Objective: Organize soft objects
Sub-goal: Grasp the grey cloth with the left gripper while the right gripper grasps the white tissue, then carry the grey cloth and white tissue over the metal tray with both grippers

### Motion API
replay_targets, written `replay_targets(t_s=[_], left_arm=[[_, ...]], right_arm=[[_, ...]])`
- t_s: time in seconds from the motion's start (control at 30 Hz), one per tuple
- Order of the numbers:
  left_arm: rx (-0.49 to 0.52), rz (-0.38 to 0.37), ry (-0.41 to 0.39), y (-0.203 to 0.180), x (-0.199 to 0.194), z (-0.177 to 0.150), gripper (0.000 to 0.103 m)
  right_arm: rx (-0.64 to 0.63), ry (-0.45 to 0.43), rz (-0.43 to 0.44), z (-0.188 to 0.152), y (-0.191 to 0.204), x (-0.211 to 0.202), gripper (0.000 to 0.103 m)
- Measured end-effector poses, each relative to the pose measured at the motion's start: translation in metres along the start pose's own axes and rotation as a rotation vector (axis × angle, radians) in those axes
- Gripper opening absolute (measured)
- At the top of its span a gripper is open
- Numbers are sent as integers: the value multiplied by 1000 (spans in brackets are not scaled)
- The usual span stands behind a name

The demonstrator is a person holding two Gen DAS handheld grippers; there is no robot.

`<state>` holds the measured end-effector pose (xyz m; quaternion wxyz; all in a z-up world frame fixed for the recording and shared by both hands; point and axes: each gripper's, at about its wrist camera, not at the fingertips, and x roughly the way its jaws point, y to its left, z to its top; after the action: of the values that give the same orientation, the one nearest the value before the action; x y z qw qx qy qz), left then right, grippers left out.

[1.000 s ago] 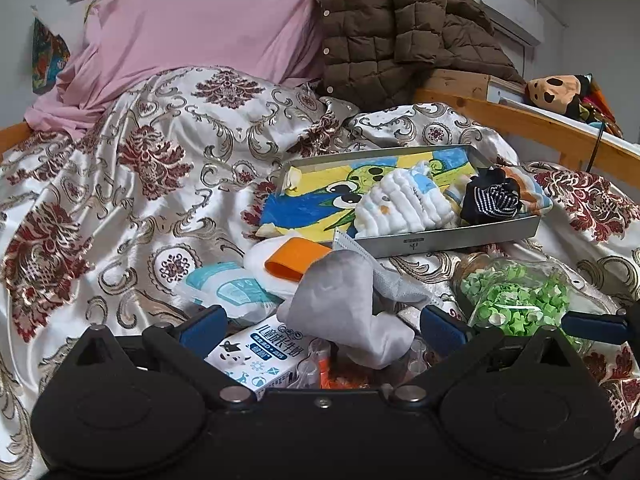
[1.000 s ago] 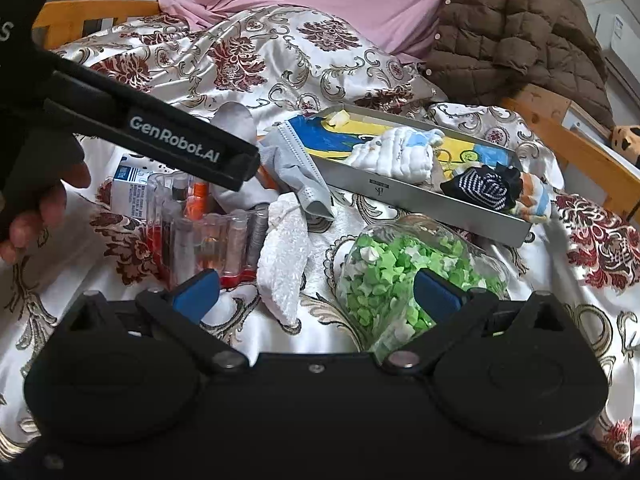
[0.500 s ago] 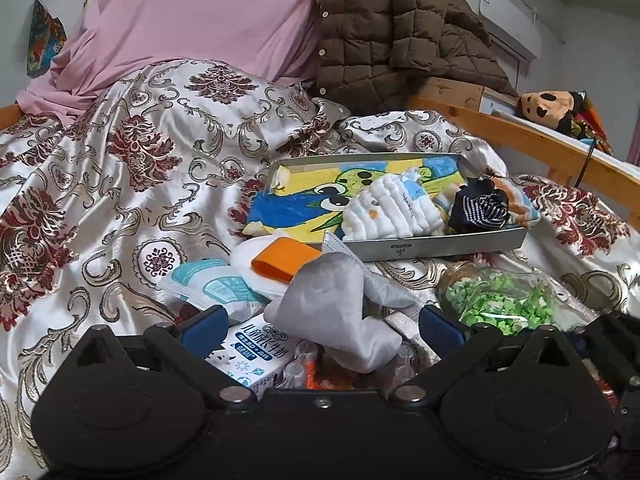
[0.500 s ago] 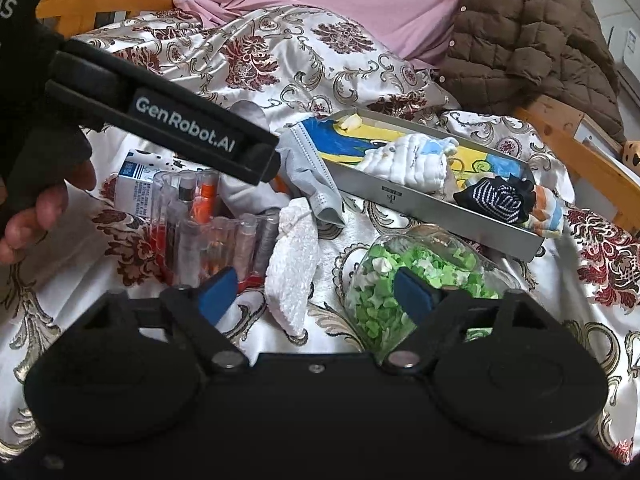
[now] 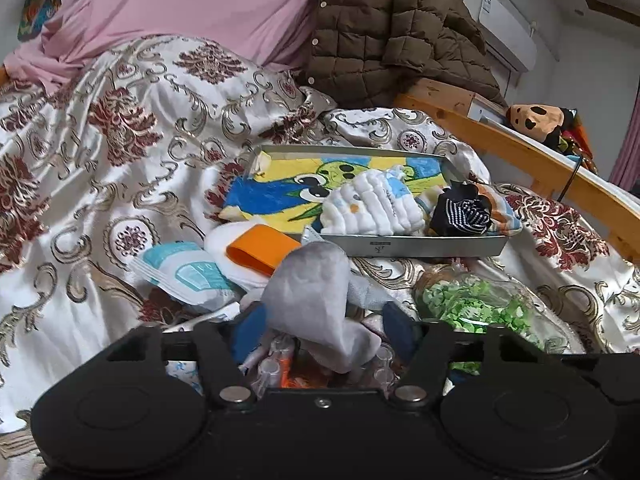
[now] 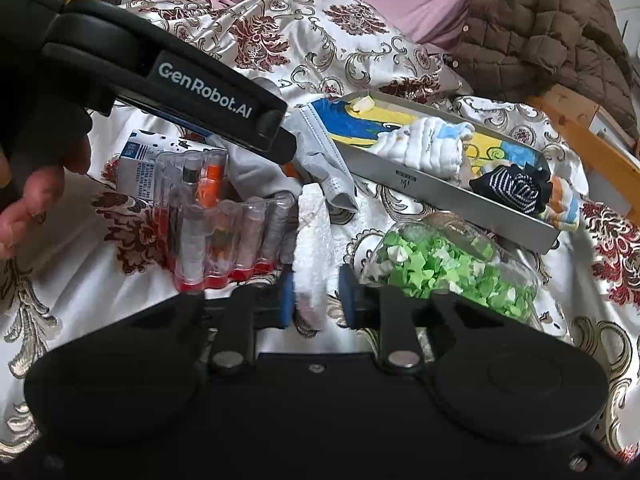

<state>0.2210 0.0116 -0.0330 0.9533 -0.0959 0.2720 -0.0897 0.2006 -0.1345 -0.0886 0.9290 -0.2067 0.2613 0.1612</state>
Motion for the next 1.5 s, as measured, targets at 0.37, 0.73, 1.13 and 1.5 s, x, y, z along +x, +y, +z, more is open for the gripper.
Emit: replay_targets(t_s=[0.37,0.73,1.13,1.5], left_arm=[[-19,-47,-6,0,-2,1,8],[-19,-75,-117,-11,-37,13,4],[-55,-84,-202,-15,-57,37,3],[-17,-80,-262,-40,-7,100,3]], right_arm=[[-14,0,-5,0,-1,-10,5],[-10,-130,-67,5,-7,-57,4],[138,-287,-123,16,-60,-81,4],[427,-342,-47,43,-163,-24,5]])
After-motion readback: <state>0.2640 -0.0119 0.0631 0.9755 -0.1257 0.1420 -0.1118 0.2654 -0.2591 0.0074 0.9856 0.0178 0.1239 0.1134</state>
